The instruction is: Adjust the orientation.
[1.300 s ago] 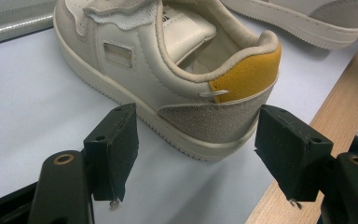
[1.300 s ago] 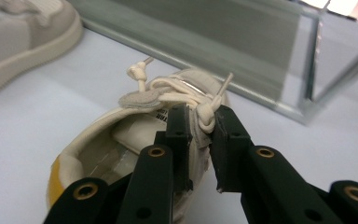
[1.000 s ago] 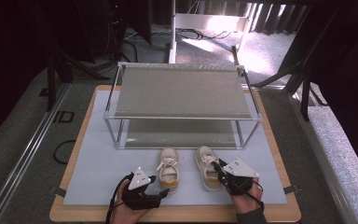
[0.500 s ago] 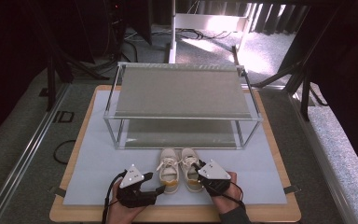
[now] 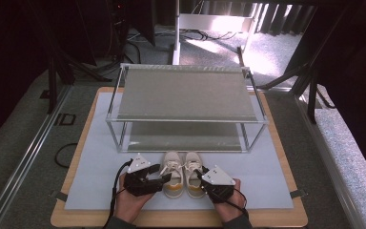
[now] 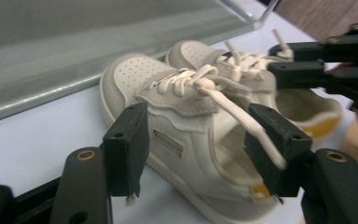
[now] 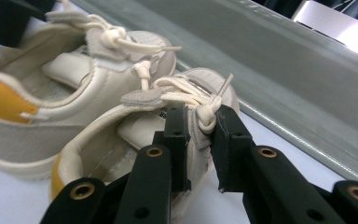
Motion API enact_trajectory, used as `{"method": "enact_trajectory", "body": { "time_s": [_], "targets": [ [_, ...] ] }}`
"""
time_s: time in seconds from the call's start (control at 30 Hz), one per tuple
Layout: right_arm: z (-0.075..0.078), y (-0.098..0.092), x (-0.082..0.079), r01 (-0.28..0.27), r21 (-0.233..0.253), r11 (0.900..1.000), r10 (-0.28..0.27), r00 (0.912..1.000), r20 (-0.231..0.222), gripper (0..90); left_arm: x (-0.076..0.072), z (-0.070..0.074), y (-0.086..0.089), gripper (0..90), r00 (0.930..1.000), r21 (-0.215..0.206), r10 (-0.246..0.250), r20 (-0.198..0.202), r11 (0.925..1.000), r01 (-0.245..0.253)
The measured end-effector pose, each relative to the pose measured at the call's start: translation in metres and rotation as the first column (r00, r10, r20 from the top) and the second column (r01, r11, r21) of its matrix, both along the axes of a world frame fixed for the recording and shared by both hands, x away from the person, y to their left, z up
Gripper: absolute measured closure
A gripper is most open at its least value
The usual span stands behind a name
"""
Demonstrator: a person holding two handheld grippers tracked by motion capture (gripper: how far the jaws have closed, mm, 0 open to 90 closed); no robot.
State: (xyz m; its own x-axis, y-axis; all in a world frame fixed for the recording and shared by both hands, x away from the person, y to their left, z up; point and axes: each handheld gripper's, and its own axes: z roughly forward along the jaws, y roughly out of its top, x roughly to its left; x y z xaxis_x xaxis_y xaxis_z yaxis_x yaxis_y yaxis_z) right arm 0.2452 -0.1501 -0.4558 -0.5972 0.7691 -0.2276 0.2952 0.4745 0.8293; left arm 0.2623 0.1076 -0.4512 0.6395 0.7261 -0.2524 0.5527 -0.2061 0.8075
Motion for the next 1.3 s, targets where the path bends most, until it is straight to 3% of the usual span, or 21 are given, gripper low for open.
{"method": "enact_trajectory", "body": {
  "time_s": [0.1,0.27,0.4,0.53,0.67,0.73,0.87,1.03,1.23,1.3],
  "targets": [
    [0.000,0.000,-0.001,-0.003,0.006,1.000,0.003,1.0000,-0.005,76.4,0.008,-0.006,-0.007,47.1,0.9998,0.026,0.006,-0.017,0.9996,-0.005],
    [-0.001,-0.001,0.000,-0.006,0.029,1.000,0.006,0.9998,-0.016,75.9,0.008,-0.006,-0.006,57.2,0.9998,0.046,0.017,-0.013,0.9988,-0.017],
    [0.000,0.000,-0.001,-0.011,0.034,0.999,0.012,0.9996,-0.028,75.1,0.005,-0.004,-0.009,58.6,1.0000,0.086,0.004,-0.003,0.9963,-0.003],
    [0.000,-0.001,-0.001,-0.018,0.045,0.999,0.020,0.9992,-0.036,74.0,0.004,-0.003,-0.009,58.6,0.9999,0.096,-0.005,-0.010,0.9954,0.006],
    [0.003,-0.006,0.002,-0.033,0.071,0.997,0.038,0.9973,-0.063,64.3,0.003,-0.002,-0.010,57.8,0.9999,0.097,0.004,-0.011,0.9953,-0.003],
    [0.003,-0.009,0.004,-0.015,0.071,0.997,0.019,0.9981,-0.059,59.5,0.002,-0.003,-0.010,55.3,1.0000,0.091,0.007,-0.005,0.9958,-0.007],
    [0.005,-0.013,0.007,-0.004,0.095,0.995,0.016,0.9920,-0.125,61.8,0.001,-0.008,-0.012,50.5,0.9997,0.111,0.024,0.005,0.9936,-0.024],
    [0.004,-0.012,0.011,-0.001,0.111,0.994,0.025,0.9761,-0.216,61.2,0.003,-0.011,-0.010,48.9,0.9996,0.070,0.022,-0.019,0.9974,-0.021],
    [0.005,-0.011,0.014,0.017,0.111,0.994,0.012,0.9662,-0.257,60.3,0.005,-0.012,-0.008,49.9,0.9987,0.043,0.021,-0.046,0.9989,-0.019],
    [0.004,-0.011,0.018,0.021,0.113,0.993,0.012,0.9577,-0.287,58.9,0.006,-0.012,-0.008,49.9,0.9982,0.037,0.021,-0.056,0.9992,-0.019]
  ]
}}
